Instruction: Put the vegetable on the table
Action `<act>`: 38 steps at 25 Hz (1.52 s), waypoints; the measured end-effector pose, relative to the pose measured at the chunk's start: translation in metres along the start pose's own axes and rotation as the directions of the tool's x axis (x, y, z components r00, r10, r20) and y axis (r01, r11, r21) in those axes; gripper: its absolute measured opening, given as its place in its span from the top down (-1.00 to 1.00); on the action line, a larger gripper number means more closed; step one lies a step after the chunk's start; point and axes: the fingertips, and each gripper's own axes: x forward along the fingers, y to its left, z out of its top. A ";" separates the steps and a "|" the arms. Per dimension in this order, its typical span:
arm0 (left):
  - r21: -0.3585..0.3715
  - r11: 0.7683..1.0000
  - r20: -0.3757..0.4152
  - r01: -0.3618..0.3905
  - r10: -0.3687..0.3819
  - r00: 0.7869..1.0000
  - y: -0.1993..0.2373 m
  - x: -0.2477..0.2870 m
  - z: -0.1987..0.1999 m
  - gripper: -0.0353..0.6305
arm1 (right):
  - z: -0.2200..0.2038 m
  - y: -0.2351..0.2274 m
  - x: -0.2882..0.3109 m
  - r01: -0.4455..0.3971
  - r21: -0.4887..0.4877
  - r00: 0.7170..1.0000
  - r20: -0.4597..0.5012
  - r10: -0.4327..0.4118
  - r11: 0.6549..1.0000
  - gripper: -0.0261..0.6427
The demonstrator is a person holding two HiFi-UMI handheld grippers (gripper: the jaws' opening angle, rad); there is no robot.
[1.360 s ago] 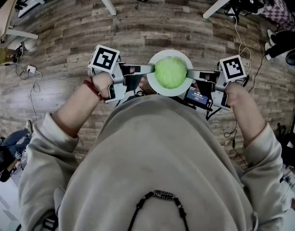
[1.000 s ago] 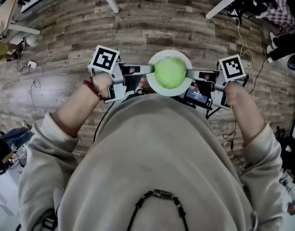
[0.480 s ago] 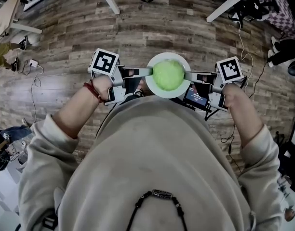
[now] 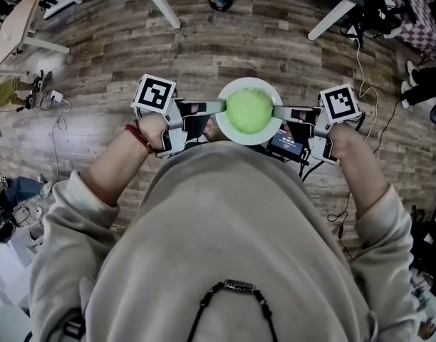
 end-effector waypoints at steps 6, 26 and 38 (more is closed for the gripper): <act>-0.002 1.000 0.017 0.002 -0.002 1.000 0.005 0.003 -0.006 0.84 | -0.004 -0.003 0.001 0.005 -0.019 1.000 -0.007 -0.005 1.000 0.85; 0.028 0.999 -0.064 0.045 -0.043 0.997 0.015 0.004 0.049 0.84 | 0.045 -0.012 0.001 0.073 0.001 0.994 0.079 -0.073 0.997 0.85; 0.069 0.996 -0.074 0.053 -0.048 0.996 0.024 -0.041 0.159 0.85 | 0.157 -0.008 0.043 0.103 0.015 0.990 0.099 -0.104 0.995 0.85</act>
